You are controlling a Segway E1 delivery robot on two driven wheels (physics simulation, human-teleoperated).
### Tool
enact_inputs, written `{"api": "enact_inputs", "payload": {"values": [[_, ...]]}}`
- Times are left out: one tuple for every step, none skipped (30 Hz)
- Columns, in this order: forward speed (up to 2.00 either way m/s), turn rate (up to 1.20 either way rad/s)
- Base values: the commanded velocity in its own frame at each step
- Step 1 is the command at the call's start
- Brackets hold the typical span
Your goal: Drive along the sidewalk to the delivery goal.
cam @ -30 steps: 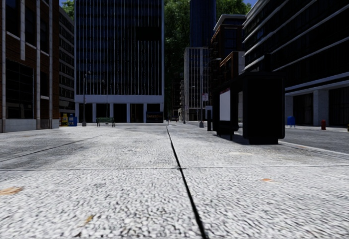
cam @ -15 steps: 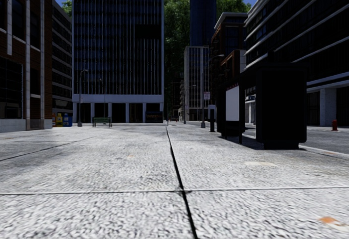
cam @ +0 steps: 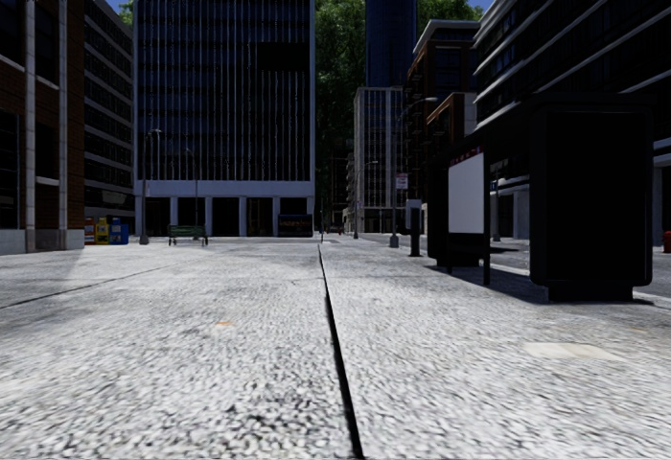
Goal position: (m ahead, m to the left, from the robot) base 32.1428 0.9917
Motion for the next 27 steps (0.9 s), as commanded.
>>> {"api": "enact_inputs", "payload": {"values": [[2.0,0.0],[2.0,0.0],[2.0,0.0],[2.0,0.0],[2.0,0.0],[2.0,0.0],[2.0,0.0],[2.0,0.0],[2.0,0.0],[2.0,0.0],[2.0,0.0],[2.0,0.0],[2.0,0.0],[2.0,0.0],[2.0,0.0],[2.0,0.0],[2.0,0.0],[2.0,0.0],[2.0,0.0],[2.0,0.0],[2.0,0.0],[2.0,0.0],[2.0,0.0],[2.0,0.0],[2.0,0.0],[2.0,0.0],[2.0,0.0]]}}
